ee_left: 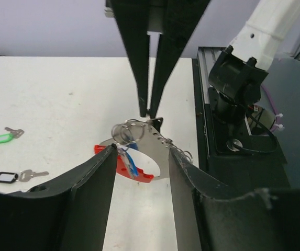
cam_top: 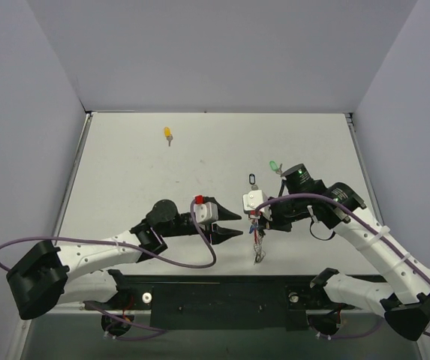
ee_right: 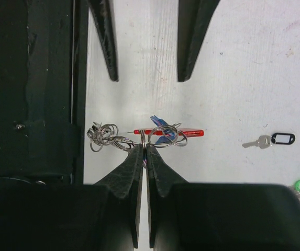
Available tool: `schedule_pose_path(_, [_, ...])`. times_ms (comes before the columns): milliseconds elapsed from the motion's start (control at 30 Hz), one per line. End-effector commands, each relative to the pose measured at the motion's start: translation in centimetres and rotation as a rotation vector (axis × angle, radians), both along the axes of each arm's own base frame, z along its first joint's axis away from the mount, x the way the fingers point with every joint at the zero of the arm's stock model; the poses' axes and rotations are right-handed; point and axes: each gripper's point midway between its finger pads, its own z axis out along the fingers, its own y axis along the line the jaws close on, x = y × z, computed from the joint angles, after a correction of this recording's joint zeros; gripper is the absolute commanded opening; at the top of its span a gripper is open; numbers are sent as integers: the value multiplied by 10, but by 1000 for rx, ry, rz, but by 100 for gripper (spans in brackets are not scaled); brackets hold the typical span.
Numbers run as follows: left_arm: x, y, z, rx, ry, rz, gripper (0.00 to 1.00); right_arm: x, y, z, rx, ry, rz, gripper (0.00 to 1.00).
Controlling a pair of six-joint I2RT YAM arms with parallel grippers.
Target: Put the keys on the keyring
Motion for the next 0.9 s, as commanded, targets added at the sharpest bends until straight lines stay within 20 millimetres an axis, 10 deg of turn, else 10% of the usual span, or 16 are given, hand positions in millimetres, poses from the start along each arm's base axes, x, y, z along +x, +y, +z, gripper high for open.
schedule_pose_path(0, [-6, -20, 28, -72, -125, -15, 52, 0, -9, 4, -59, -32, 24, 0])
schedule_pose_path(867, [0, -49, 15, -134, -99, 62, 42, -1, -3, 3, -25, -12, -4, 0])
